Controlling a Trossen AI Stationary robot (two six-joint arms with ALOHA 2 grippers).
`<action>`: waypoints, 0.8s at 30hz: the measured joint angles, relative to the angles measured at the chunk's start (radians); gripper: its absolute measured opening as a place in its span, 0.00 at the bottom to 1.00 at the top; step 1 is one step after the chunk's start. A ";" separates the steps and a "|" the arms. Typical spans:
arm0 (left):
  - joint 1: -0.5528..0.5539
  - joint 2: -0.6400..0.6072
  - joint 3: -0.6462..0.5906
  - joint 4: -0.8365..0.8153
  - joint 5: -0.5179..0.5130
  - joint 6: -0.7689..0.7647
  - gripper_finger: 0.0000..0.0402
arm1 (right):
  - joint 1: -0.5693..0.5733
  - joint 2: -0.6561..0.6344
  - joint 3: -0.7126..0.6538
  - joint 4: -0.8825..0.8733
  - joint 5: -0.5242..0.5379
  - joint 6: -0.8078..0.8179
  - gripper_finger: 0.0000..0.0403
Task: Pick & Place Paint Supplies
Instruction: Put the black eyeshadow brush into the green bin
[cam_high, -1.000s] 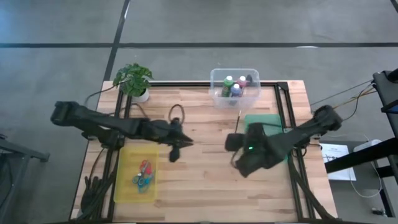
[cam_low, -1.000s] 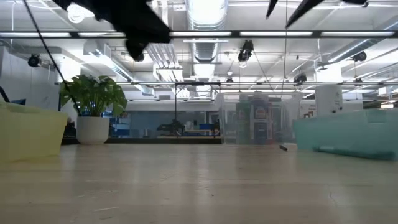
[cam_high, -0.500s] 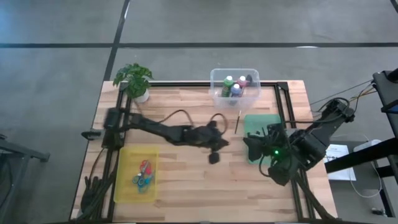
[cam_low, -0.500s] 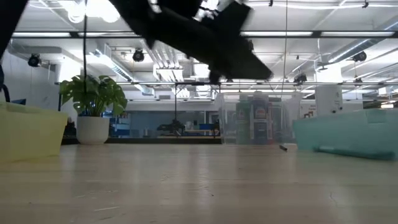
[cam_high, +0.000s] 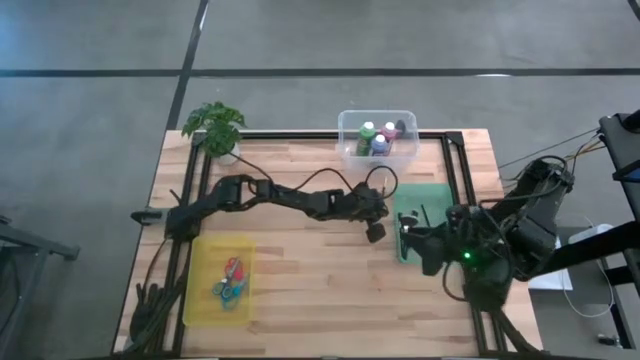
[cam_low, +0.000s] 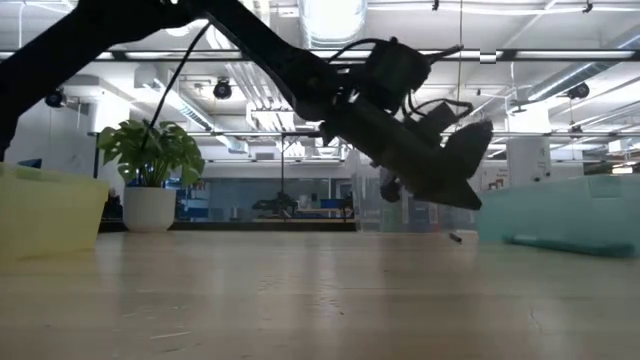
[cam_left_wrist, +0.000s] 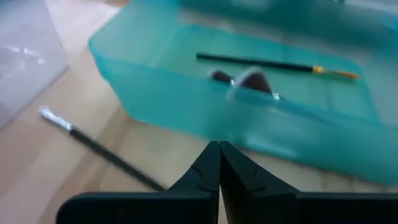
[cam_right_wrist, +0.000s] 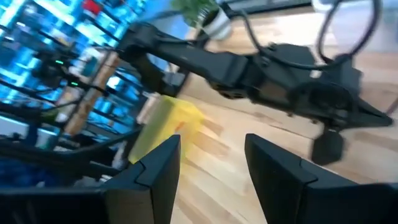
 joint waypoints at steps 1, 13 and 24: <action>0.002 0.008 0.009 0.008 -0.001 0.000 0.02 | 0.011 0.000 0.006 0.001 0.023 0.000 0.44; 0.056 0.013 -0.003 -0.028 -0.022 -0.011 0.02 | 0.058 0.012 0.053 0.047 0.172 -0.046 0.44; 0.066 0.022 -0.001 -0.031 0.038 0.010 0.02 | 0.058 0.019 0.031 0.098 0.190 -0.055 0.44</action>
